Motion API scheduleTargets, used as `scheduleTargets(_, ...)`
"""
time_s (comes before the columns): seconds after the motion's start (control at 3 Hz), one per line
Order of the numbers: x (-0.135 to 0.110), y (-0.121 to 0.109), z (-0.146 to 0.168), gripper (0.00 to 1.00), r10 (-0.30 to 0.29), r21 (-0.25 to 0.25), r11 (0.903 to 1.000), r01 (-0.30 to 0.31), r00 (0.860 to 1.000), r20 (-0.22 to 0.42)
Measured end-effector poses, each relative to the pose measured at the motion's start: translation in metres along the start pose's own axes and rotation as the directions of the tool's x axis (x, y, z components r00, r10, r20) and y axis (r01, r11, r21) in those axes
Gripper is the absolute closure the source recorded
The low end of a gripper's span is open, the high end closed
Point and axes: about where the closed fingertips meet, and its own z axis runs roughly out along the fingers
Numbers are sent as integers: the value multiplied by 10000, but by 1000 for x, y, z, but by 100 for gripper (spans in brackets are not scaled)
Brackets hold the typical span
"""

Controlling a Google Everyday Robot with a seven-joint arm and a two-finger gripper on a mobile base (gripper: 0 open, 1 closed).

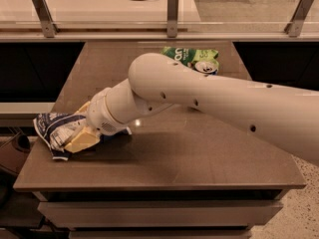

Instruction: Pick blue chip bag

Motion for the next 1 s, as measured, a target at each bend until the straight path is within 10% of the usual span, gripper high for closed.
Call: scheduleTargets(1.0, 0, 0, 0, 100, -1, 1, 10000, 1, 10000, 3)
